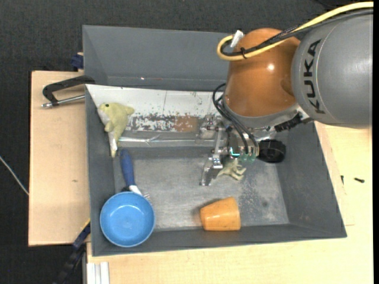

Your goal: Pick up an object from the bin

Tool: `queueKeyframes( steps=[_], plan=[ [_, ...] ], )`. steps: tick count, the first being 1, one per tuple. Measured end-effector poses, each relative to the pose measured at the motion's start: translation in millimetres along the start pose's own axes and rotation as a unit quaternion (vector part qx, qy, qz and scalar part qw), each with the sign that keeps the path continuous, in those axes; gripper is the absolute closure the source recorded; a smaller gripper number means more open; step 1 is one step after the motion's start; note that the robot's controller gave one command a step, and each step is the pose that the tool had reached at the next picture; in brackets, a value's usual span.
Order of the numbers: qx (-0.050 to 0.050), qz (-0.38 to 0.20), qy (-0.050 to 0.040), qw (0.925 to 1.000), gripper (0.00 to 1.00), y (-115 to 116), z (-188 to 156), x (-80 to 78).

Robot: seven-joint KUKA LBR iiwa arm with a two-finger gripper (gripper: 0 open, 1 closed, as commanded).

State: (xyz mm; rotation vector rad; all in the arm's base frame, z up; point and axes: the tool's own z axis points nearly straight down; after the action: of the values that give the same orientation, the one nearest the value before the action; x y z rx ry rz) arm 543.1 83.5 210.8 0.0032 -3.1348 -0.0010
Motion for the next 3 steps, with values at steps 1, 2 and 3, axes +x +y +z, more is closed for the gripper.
queueKeyframes(
  steps=[1, 2, 3],
  plan=[
    [0.000, -0.056, -0.0065, 0.9984, 0.00, -105, 141, -41.6],
    [0.001, -0.019, -0.0074, 0.9998, 0.00, -132, 108, -33.5],
    [-0.001, 0.064, -0.0041, 0.9979, 0.00, -120, 110, -17.9]
  ],
)
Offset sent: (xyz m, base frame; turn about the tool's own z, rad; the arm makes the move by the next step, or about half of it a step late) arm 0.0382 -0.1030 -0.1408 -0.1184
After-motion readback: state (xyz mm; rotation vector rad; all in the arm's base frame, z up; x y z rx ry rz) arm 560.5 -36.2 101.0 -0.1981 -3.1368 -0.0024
